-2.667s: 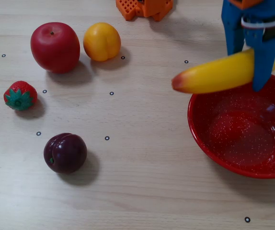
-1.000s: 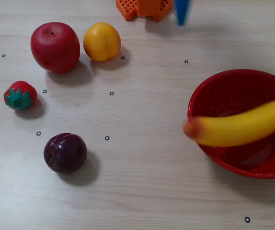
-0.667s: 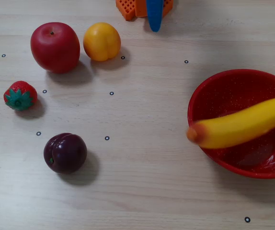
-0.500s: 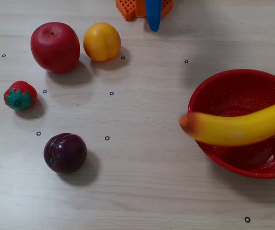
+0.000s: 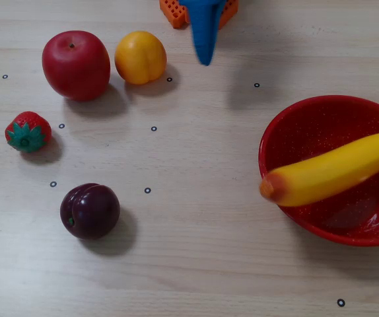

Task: Put the banana in the red bowl.

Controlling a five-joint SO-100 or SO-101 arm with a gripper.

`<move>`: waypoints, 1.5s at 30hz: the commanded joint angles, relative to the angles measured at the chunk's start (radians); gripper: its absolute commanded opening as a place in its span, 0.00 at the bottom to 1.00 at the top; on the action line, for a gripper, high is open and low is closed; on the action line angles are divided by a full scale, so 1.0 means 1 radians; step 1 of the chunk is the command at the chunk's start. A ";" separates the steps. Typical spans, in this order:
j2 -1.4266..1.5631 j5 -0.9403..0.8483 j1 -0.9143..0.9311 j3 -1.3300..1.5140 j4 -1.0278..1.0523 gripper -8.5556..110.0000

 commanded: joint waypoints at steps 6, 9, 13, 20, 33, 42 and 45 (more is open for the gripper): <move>0.025 -0.005 -0.071 0.034 -0.104 0.07; 0.025 -0.043 -0.071 0.081 -0.169 0.07; 0.026 -0.107 -0.064 0.141 -0.253 0.07; 0.026 -0.176 -0.054 0.141 -0.250 0.07; 0.026 -0.178 -0.064 0.141 -0.242 0.07; 0.025 -0.179 -0.064 0.141 -0.242 0.07; 0.025 -0.179 -0.064 0.141 -0.242 0.07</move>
